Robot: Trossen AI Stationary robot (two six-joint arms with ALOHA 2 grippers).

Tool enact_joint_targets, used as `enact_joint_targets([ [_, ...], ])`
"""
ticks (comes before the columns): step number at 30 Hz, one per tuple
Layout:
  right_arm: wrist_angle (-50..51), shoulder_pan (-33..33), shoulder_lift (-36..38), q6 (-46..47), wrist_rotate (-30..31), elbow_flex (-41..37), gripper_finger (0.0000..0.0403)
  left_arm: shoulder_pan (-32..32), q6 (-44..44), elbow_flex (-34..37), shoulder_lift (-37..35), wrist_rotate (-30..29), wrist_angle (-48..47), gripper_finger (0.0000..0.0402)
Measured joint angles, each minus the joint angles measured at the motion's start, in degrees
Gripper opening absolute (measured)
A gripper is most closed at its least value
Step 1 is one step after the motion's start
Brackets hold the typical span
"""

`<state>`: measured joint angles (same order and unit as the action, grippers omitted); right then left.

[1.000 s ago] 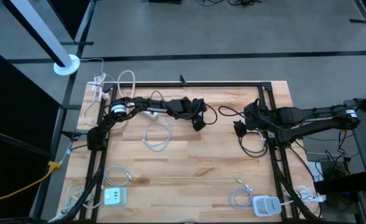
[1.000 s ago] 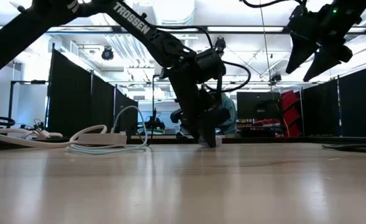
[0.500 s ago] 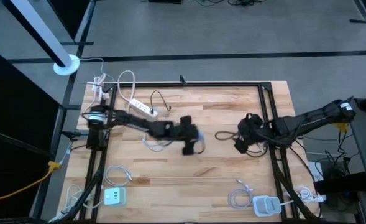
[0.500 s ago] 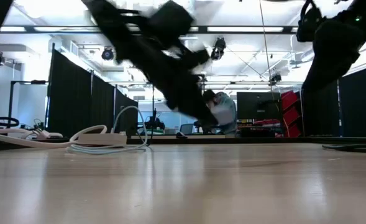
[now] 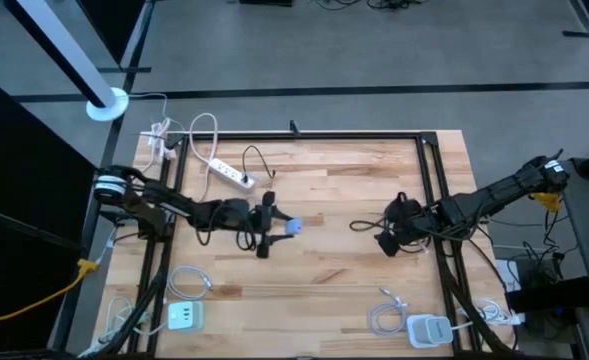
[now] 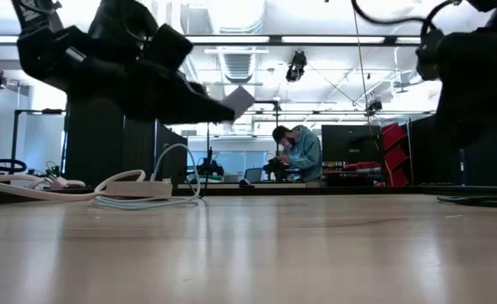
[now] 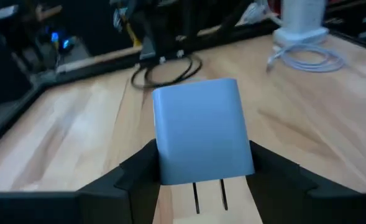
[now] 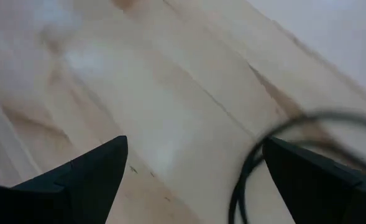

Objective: Insert USB
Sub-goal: Insert the black charger cable into the white charger adapter

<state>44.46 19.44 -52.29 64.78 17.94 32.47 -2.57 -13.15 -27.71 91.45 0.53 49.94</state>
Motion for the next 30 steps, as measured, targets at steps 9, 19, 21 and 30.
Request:
enact_joint_targets([
  [9,3.68,-0.98,-5.18,15.16,-2.22,-0.02,0.0244,-0.02,5.73,-2.29,-0.66,0.92,-1.4,0.0197],
  [19,5.15,-4.1,-18.22,14.62,-7.54,-0.02,0.0021,-0.27,6.23,-2.14,-0.64,-0.63,-8.56,0.0197],
  [21,4.15,-4.49,-21.4,14.66,-7.65,-0.02,0.0018,-0.44,6.96,-2.14,-0.66,-0.54,-9.34,0.0197],
  [30,-6.16,-5.43,-29.61,4.83,-11.16,7.64,0.0002,-2.32,8.35,-2.14,-1.64,-0.41,-10.94,0.0197],
])
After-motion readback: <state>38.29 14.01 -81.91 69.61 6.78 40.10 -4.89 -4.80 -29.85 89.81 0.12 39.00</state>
